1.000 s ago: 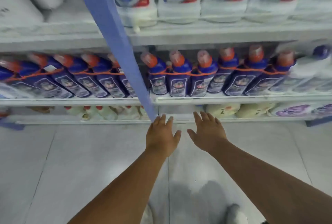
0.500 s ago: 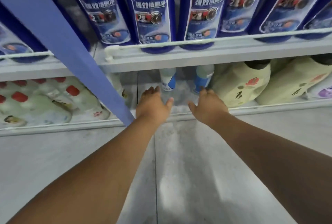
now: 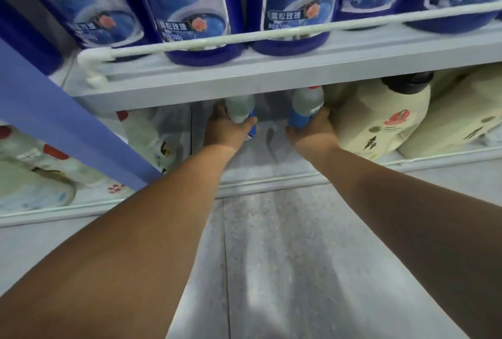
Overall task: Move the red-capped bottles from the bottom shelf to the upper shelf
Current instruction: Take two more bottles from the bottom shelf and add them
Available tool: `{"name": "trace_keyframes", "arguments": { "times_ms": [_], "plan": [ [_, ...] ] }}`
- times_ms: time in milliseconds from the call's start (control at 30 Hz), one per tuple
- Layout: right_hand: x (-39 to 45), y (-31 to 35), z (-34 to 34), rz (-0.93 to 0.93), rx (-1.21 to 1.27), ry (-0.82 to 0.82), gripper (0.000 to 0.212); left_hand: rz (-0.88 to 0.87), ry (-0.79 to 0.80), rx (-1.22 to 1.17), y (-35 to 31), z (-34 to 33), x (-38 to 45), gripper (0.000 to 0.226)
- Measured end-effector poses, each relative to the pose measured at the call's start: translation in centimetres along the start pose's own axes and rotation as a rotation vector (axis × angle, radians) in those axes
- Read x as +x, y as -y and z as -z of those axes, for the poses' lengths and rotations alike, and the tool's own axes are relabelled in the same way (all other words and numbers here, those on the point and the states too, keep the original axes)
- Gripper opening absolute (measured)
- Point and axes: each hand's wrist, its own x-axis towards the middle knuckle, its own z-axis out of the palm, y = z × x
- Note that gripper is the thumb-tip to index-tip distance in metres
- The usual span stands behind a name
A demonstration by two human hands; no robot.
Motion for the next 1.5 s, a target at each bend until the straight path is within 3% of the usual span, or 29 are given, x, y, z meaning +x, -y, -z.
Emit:
{"name": "trace_keyframes", "arguments": {
  "times_ms": [167,300,400,533,700,1000,1200,1500],
  "plan": [
    [1.3,0.2,-0.5,-0.036,-0.075,-0.053,0.045,-0.067,0.007,-0.121,1.0,-0.6,0.6,0.066],
    [-1.3,0.5,-0.3,-0.008,0.170,-0.076,0.052,-0.058,0.023,-0.170,1.9,-0.6,-1.6,0.063],
    [-4.9,-0.1,-0.2,0.076,0.306,-0.062,0.053,-0.065,-0.014,-0.195,2.2,0.0,-4.9,0.066],
    [-10.6,-0.7,1.9,0.150,0.300,0.016,0.054,-0.135,-0.048,-0.195,1.3,1.7,-10.6,0.068],
    [-19.1,1.6,8.2,0.124,0.239,0.095,0.058,-0.071,0.029,-0.272,-1.9,6.0,-19.6,0.065],
    [-34.6,13.2,23.2,0.104,0.240,0.103,0.057,-0.013,0.083,-0.268,-16.8,20.5,-33.8,0.056],
    [-43.4,24.0,37.4,0.135,0.284,0.066,0.046,0.023,-0.008,-0.250,-30.7,32.7,-42.0,0.050],
    [-51.0,39.1,56.3,0.410,0.361,-0.065,0.038,-0.183,-0.103,-0.238,-52.4,42.8,-50.5,0.053]
  ]
}}
